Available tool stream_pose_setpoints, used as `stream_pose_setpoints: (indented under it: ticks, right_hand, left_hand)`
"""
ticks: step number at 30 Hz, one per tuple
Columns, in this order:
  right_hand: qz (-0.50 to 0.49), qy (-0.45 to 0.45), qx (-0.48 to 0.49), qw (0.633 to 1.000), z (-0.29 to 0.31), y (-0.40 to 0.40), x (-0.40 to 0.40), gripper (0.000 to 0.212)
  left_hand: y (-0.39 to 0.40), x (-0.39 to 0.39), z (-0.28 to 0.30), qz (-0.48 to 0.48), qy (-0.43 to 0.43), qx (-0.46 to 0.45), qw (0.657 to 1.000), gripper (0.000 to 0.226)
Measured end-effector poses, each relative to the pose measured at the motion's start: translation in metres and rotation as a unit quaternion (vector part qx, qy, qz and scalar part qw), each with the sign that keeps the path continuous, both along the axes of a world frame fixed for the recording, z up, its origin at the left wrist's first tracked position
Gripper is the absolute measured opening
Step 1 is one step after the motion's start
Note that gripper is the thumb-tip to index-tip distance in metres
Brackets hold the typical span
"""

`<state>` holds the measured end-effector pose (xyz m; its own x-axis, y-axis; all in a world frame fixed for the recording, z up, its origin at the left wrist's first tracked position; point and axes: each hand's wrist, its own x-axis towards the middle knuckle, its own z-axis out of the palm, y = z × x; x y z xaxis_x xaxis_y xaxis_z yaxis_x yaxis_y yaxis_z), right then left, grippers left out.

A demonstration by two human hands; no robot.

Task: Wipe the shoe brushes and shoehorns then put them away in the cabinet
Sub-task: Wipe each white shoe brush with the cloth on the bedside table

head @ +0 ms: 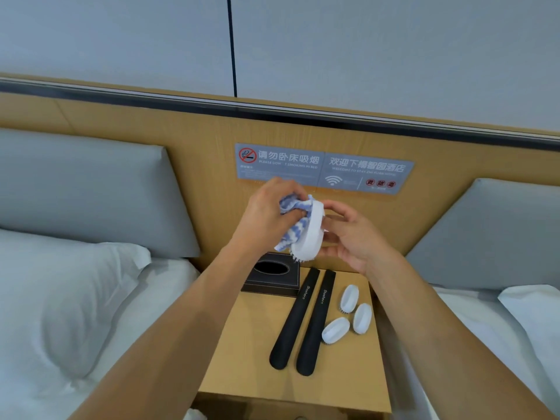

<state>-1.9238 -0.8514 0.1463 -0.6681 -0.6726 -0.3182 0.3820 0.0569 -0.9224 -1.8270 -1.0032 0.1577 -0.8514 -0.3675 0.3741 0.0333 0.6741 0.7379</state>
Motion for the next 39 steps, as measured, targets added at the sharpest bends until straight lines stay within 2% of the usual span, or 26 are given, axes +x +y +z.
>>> stream_pose_setpoints:
  ticks: [4,8,15,18,22,25,27,29,33,39]
  right_hand:
    - [-0.034,-0.001,0.007,0.999,0.004,0.004,-0.002,0.023]
    - [-0.084,-0.028,0.02,0.996,0.0,0.006,0.001,0.024]
    - [-0.168,-0.162,-0.027,0.972,-0.009,-0.004,0.02,0.019]
    - [-0.143,-0.152,-0.03,0.977,-0.014,-0.004,0.03,0.025]
    - [-0.036,-0.083,-0.007,0.996,-0.016,0.003,0.036,0.042]
    - [0.03,-0.076,-0.001,0.997,-0.017,0.007,0.037,0.036]
    - [0.042,-0.131,-0.03,0.99,-0.016,0.011,0.038,0.026]
    - [0.033,-0.17,-0.042,0.984,-0.016,0.014,0.037,0.033]
    - [0.042,-0.104,0.013,0.994,-0.02,0.016,0.033,0.021]
    - [0.07,-0.087,0.053,0.992,-0.024,0.016,0.035,0.047]
  left_hand:
    - [0.008,0.018,-0.015,-0.064,-0.011,-0.012,0.998,0.022]
    - [0.01,0.039,-0.03,-0.086,-0.051,0.062,0.993,0.023]
    - [0.033,0.049,-0.035,0.044,0.026,0.15,0.987,0.031]
    - [0.028,0.048,-0.037,0.092,0.026,0.18,0.979,0.028]
    - [0.004,0.046,-0.032,0.122,0.01,0.189,0.974,0.023]
    - [-0.006,0.042,-0.028,0.113,0.004,0.171,0.979,0.022]
    - [-0.01,0.04,-0.025,0.114,0.006,0.179,0.977,0.02]
    - [-0.01,0.038,-0.024,0.11,0.008,0.181,0.977,0.021]
    - [-0.004,0.034,-0.028,0.096,-0.006,0.16,0.982,0.02]
    - [0.01,0.029,-0.036,0.148,-0.036,0.081,0.985,0.011]
